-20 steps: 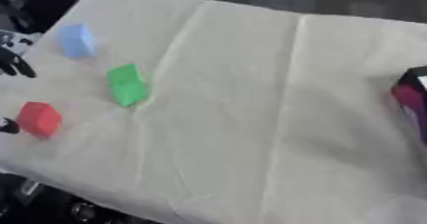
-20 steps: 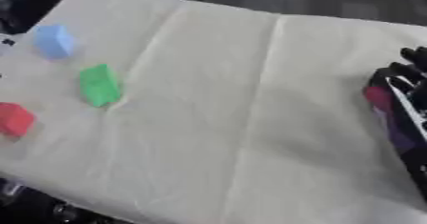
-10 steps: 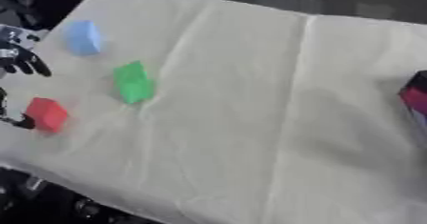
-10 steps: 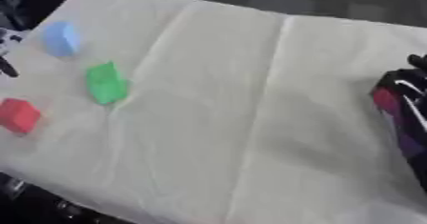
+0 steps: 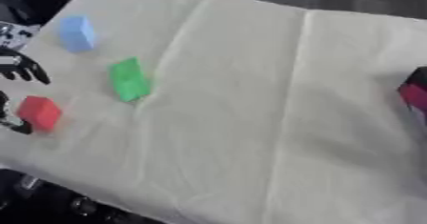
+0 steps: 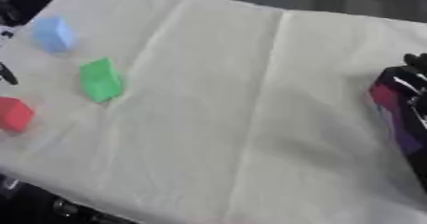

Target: Pick up the objects with one hand, pass them to the other hand, and then place them into the box on the other side of the table.

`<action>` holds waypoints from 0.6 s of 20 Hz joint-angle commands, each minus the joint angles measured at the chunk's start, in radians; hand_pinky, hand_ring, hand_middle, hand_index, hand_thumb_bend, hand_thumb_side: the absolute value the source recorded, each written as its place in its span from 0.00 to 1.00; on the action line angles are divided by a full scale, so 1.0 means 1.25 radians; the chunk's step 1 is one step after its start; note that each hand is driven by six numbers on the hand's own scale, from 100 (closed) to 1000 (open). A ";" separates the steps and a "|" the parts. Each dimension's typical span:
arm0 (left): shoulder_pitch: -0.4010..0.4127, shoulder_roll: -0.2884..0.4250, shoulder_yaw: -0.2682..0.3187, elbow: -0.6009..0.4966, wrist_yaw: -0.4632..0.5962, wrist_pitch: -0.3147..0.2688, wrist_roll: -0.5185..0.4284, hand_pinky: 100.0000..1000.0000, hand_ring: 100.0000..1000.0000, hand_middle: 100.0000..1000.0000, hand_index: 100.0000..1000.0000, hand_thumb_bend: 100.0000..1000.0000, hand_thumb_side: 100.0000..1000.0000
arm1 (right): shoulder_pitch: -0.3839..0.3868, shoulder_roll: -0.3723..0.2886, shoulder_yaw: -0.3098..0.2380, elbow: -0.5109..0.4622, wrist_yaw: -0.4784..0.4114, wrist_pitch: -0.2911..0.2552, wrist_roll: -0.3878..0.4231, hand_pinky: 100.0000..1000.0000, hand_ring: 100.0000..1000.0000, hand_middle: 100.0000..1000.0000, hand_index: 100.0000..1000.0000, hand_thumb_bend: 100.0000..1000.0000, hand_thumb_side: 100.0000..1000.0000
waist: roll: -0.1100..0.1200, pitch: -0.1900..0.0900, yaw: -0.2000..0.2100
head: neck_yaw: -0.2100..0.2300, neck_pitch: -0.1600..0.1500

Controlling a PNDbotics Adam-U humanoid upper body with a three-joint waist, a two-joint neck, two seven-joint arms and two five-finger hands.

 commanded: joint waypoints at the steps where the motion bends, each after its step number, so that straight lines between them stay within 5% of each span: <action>1: -0.021 0.013 0.001 0.018 -0.029 0.000 -0.017 0.90 0.89 0.82 0.81 0.69 0.00 | -0.007 -0.007 -0.003 -0.007 0.003 0.001 0.004 1.00 1.00 1.00 1.00 0.00 0.52 | -0.008 0.003 -0.002 | -0.009 0.005; 12: -0.065 -0.032 -0.012 0.115 -0.155 -0.034 -0.021 0.90 0.90 0.84 0.81 0.72 0.00 | -0.004 0.011 -0.001 0.006 0.022 0.008 0.010 1.00 1.00 1.00 1.00 0.00 0.53 | -0.012 0.006 -0.006 | -0.009 0.005</action>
